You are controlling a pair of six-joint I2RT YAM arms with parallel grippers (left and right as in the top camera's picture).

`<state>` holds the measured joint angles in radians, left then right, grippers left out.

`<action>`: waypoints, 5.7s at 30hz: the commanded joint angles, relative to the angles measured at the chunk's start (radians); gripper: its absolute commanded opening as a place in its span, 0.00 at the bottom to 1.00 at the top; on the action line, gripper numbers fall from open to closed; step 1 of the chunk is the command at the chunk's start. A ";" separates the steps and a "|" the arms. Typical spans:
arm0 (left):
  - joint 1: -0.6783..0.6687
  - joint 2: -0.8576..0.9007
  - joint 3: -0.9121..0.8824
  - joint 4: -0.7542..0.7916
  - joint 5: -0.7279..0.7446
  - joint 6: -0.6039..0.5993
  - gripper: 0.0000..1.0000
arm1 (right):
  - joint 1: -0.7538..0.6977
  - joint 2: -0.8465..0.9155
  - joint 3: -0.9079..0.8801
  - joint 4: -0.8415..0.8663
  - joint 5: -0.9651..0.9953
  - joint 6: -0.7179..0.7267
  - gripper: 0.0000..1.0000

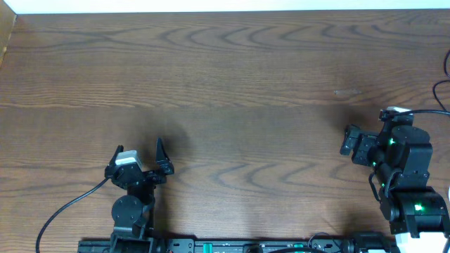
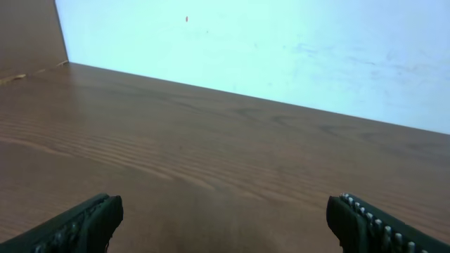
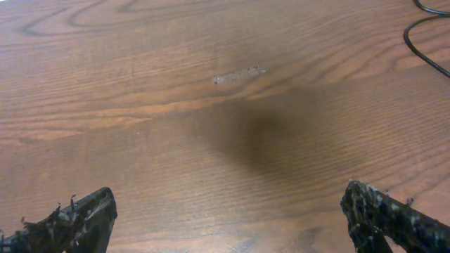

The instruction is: Untangle cables

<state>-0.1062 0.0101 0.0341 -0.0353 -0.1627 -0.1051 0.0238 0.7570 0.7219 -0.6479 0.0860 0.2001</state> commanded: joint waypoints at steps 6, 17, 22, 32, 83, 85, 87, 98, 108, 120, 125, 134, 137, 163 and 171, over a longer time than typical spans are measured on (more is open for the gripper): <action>0.005 -0.008 -0.030 -0.023 0.000 -0.005 0.98 | 0.004 -0.004 -0.008 0.000 0.012 -0.006 0.99; 0.005 -0.008 -0.030 -0.023 -0.006 0.034 0.98 | 0.004 -0.004 -0.008 0.000 0.012 -0.006 0.99; 0.031 -0.008 -0.030 -0.023 -0.002 0.044 0.98 | 0.004 -0.004 -0.008 0.000 0.013 -0.006 0.99; 0.080 -0.008 -0.030 -0.029 0.084 0.084 0.98 | 0.004 -0.004 -0.008 0.000 0.013 -0.006 0.99; 0.079 -0.006 -0.030 -0.033 0.197 0.150 0.98 | 0.004 -0.004 -0.008 0.000 0.013 -0.006 0.99; 0.079 -0.006 -0.030 -0.033 0.197 0.150 0.98 | 0.004 -0.006 -0.008 0.000 0.021 -0.008 0.99; 0.079 -0.006 -0.030 -0.033 0.197 0.150 0.98 | 0.004 -0.022 -0.009 0.003 0.033 -0.007 0.99; 0.079 -0.006 -0.030 -0.033 0.197 0.150 0.98 | 0.002 -0.184 -0.203 0.254 0.050 -0.026 0.99; 0.079 -0.006 -0.030 -0.033 0.197 0.150 0.98 | 0.002 -0.375 -0.482 0.458 0.034 -0.021 0.99; 0.079 -0.006 -0.030 -0.033 0.197 0.150 0.98 | 0.002 -0.552 -0.607 0.575 0.007 -0.021 0.99; 0.079 -0.006 -0.030 -0.033 0.197 0.150 0.98 | 0.002 -0.557 -0.630 0.574 -0.018 -0.022 0.99; 0.079 -0.006 -0.030 -0.033 0.197 0.150 0.98 | -0.001 -0.586 -0.682 0.587 -0.018 -0.022 0.99; 0.079 -0.006 -0.030 -0.033 0.197 0.150 0.98 | -0.014 -0.623 -0.702 0.591 -0.030 -0.022 0.99; 0.079 -0.006 -0.030 -0.033 0.197 0.150 0.98 | -0.162 -0.752 -0.717 0.579 -0.175 -0.118 0.99; 0.079 -0.006 -0.030 -0.033 0.197 0.150 0.98 | -0.163 -0.752 -0.717 0.578 -0.169 -0.225 0.99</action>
<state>-0.0326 0.0101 0.0330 -0.0502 0.0284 0.0307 -0.1326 0.0147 0.0090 -0.0669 -0.0792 0.0483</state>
